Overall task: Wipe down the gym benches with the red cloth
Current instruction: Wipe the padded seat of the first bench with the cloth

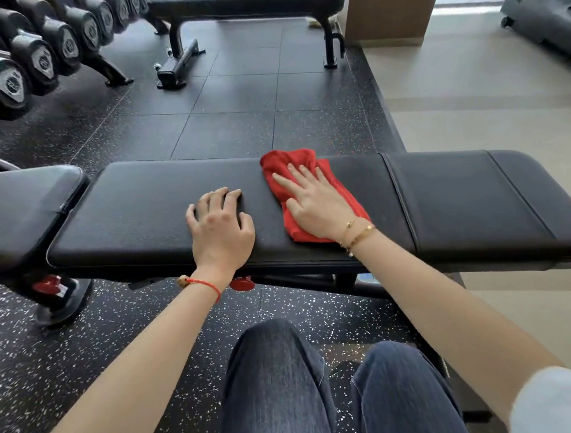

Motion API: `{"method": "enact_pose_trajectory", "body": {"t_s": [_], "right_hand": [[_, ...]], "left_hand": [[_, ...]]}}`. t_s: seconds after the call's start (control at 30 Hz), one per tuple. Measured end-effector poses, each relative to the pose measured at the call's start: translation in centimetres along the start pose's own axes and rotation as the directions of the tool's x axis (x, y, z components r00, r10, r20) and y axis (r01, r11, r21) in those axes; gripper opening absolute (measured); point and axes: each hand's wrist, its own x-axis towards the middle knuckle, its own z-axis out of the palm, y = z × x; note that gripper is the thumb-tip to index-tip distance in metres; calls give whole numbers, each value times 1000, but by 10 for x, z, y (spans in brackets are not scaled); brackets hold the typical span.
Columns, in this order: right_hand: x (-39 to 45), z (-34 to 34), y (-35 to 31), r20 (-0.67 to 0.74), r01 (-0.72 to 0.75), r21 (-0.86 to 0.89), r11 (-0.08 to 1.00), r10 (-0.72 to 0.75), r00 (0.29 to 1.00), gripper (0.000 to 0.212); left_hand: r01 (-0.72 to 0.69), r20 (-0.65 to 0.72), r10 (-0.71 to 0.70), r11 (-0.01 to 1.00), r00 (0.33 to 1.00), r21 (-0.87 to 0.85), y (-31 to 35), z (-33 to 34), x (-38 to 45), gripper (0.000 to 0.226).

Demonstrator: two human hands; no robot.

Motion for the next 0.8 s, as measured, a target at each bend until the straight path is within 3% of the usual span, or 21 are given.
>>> {"method": "enact_pose_trajectory", "body": {"t_s": [0.17,0.4,0.63,0.8], "right_hand": [[-37,-1,15,-21,59,64,996,-57,998,58],[10,-5,8,-15,-162,-4,987,162,987,57],[-55,2,8,-68,-10,-31,999,8,998,59],[-65,-7,45,-113,-235,-68,970,226,967,58]], "left_hand": [[-6,-2,6,1000,1000,-6,-1,0,0,45],[6,10,-6,1000,1000,-8,3,-3,-1,46],[9,19,-9,1000,1000,-7,4,-3,-1,46],[46,59,-46,999,997,4,11,-2,-1,49]]}}
